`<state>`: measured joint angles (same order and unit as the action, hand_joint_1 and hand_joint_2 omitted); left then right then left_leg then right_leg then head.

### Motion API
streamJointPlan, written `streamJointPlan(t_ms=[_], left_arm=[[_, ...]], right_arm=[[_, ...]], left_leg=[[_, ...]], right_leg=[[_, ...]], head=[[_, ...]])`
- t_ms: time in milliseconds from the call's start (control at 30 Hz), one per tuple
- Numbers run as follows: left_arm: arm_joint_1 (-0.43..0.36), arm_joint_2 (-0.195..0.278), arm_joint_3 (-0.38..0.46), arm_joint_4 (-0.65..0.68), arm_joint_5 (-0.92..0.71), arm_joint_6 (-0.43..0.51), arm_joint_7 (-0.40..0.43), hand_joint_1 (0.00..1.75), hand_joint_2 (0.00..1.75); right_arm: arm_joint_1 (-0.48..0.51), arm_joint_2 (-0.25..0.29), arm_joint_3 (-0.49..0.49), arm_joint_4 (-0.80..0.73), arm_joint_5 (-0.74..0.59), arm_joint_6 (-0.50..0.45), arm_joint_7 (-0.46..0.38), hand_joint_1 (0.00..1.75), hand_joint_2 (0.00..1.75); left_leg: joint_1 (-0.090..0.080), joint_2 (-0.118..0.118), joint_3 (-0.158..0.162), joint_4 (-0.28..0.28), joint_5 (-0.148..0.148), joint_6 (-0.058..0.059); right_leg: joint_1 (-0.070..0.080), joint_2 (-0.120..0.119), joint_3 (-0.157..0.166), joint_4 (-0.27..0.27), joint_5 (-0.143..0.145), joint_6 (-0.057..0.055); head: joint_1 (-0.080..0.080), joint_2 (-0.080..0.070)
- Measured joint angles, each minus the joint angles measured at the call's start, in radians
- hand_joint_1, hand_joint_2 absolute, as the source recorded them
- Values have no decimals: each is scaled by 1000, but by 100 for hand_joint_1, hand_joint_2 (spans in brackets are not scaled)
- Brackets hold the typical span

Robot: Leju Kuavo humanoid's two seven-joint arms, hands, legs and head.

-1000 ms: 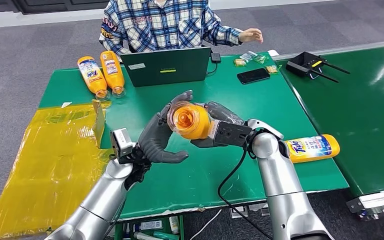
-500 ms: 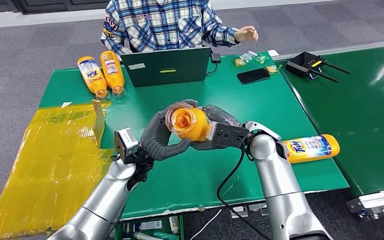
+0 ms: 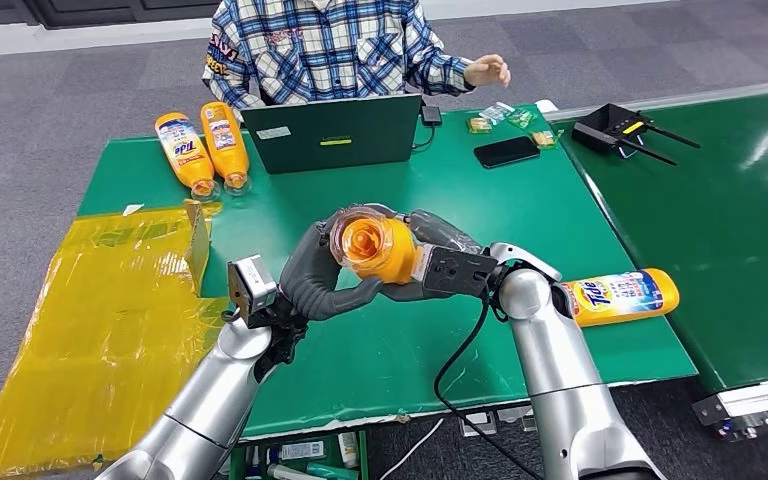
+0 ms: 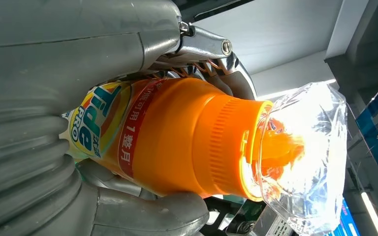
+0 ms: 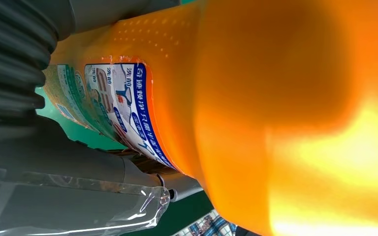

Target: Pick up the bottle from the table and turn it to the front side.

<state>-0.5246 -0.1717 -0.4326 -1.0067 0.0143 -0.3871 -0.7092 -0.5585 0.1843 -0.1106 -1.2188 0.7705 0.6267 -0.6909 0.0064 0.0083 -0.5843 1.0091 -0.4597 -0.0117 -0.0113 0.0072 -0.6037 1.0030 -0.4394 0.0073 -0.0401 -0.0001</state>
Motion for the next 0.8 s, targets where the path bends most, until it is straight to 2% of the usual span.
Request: streamJointPlan(t_ms=[67,500,800], left_arm=[[0,0,0,0,0,3,0,175,175],[9,3,0,-8,-1,25,2,175,175],[28,32,6,-26,-4,50,7,175,175]], right_arm=[[0,0,0,0,-3,0,0,2,175],[0,-2,-1,24,-30,0,0,0,175],[16,-29,-41,23,-22,0,-6,0,175]], left_leg=[[0,0,0,0,0,0],[0,0,0,0,0,0],[0,0,0,0,0,0]], right_leg=[[0,0,0,0,0,0],[0,0,0,0,0,0],[0,0,-1,0,0,0]], head=[[0,0],[0,0],[0,0]])
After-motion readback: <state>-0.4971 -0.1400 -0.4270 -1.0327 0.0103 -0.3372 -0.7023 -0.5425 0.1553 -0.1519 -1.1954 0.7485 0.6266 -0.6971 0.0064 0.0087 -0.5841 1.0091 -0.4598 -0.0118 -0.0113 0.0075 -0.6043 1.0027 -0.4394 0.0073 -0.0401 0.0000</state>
